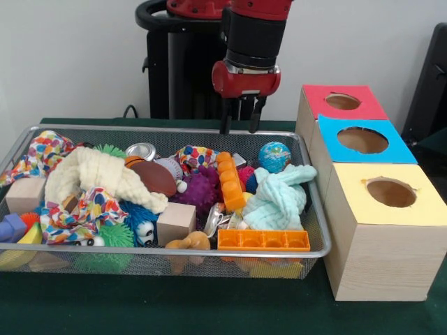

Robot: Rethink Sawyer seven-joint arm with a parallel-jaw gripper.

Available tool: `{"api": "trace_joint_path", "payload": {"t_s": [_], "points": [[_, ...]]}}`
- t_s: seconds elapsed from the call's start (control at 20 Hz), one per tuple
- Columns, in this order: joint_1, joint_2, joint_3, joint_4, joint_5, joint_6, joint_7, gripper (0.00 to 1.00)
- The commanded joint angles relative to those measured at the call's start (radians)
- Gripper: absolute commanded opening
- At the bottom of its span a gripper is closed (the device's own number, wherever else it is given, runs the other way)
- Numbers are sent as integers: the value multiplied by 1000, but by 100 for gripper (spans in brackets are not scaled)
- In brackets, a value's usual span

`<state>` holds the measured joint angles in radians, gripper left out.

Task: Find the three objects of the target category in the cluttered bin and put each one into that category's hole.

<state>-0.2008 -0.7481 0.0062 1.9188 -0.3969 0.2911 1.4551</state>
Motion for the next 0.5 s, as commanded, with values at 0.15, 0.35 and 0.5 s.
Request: {"api": "trace_joint_path", "payload": {"t_s": [0.15, 0.35, 0.5], "points": [[4, 60, -104, -39, -86, -104, 148, 100], [-73, 26, -63, 12, -136, -129, 78, 100], [-131, 9, -40, 35, -174, -152, 53, 100]]}}
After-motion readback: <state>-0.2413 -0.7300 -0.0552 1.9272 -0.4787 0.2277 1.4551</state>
